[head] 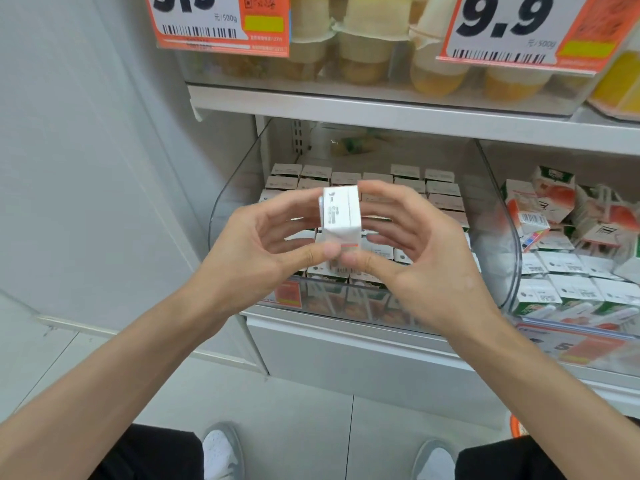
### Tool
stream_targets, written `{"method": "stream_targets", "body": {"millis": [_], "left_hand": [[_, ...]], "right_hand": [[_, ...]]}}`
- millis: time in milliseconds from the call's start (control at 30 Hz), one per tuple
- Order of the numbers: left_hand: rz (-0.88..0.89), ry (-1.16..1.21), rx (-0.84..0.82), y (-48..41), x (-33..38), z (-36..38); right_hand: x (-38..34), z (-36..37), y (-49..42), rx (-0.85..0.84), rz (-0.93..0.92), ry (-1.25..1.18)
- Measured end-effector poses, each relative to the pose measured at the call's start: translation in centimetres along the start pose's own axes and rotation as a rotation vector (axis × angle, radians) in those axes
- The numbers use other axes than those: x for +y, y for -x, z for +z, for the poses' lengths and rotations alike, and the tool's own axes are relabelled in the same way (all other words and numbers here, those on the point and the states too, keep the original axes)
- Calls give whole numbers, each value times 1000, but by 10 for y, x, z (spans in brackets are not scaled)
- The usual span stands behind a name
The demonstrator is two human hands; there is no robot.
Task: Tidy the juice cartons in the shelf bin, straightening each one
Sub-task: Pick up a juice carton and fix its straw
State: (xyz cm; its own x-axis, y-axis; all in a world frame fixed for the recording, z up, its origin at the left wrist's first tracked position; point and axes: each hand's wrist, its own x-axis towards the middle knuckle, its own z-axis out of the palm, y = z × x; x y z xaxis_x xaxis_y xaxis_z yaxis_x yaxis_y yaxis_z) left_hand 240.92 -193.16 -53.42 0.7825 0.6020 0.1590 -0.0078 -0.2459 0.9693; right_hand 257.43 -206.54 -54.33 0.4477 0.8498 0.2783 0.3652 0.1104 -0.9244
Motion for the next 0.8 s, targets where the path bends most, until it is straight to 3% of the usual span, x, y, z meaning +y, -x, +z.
{"method": "stream_targets", "body": {"millis": [133, 367, 500, 667, 800], "left_hand": [[-105, -1, -43, -1, 2, -3], [-227, 80, -34, 5, 2, -13], [-256, 71, 10, 10, 5, -23], [-100, -181, 198, 13, 3, -49], [-21, -398, 254, 21, 1, -75]], "right_hand": [[-9, -1, -1, -53, 290, -281], [-17, 8, -10, -225, 376, -537], [-18, 24, -18, -200, 314, -319], [-15, 44, -41, -148, 90, 93], [-15, 62, -53, -125, -11, 115]]}}
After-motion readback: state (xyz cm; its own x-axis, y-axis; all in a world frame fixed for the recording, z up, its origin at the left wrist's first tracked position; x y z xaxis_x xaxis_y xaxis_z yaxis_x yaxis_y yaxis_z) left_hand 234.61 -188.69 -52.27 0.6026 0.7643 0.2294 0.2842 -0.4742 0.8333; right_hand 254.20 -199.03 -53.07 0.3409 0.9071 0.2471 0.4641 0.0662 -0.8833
